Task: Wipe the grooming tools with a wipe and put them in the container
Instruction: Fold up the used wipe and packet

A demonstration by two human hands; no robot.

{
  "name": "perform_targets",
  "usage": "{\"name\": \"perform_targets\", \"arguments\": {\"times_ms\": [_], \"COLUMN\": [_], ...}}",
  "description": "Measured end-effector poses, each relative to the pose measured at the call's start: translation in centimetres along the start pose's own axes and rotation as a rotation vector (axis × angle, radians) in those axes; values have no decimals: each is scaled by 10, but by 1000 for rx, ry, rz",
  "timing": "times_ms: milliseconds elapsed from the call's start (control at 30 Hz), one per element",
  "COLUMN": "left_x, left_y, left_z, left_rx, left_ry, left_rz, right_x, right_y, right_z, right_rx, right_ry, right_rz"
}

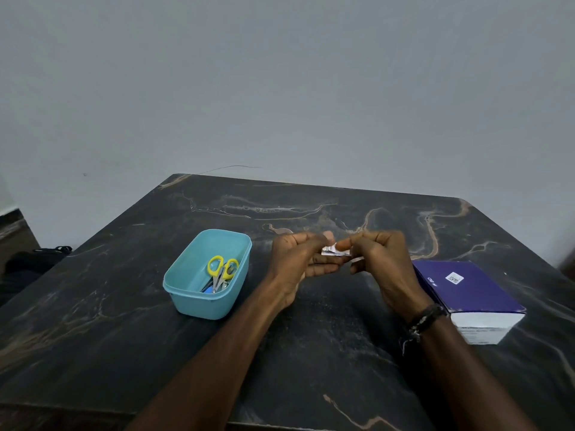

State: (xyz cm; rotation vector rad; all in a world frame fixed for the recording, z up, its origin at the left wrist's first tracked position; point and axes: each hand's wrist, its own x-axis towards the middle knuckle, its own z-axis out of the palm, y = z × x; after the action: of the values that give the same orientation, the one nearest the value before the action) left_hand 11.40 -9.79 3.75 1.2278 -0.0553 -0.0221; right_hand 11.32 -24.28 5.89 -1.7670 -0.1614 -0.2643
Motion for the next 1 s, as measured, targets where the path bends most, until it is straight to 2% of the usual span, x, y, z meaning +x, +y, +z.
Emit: {"name": "perform_targets", "arguments": {"times_ms": [200,333,567,667,767,900,1000], "left_x": [1,5,6,7,7,4,3], "left_y": [-4,-11,-16,-15,-12,-9,-11], "left_z": [1,-2,-3,-2,-1,1,1], "left_rx": [43,217,468,445,308,212,232], "left_ry": [50,93,44,89,134,91,89], "left_rz": [26,109,257,243,197,123,128], "right_x": [1,3,3,3,3,3,2], "right_y": [6,9,10,10,10,8,6], "right_z": [2,0,1,0,0,0,0], "right_rx": [-210,-284,-354,-378,-302,-129,-82], "right_ry": [-3,-30,-150,-174,-141,-48,-64], "right_rz": [-57,-60,-41,-43,-6,49,84]}}
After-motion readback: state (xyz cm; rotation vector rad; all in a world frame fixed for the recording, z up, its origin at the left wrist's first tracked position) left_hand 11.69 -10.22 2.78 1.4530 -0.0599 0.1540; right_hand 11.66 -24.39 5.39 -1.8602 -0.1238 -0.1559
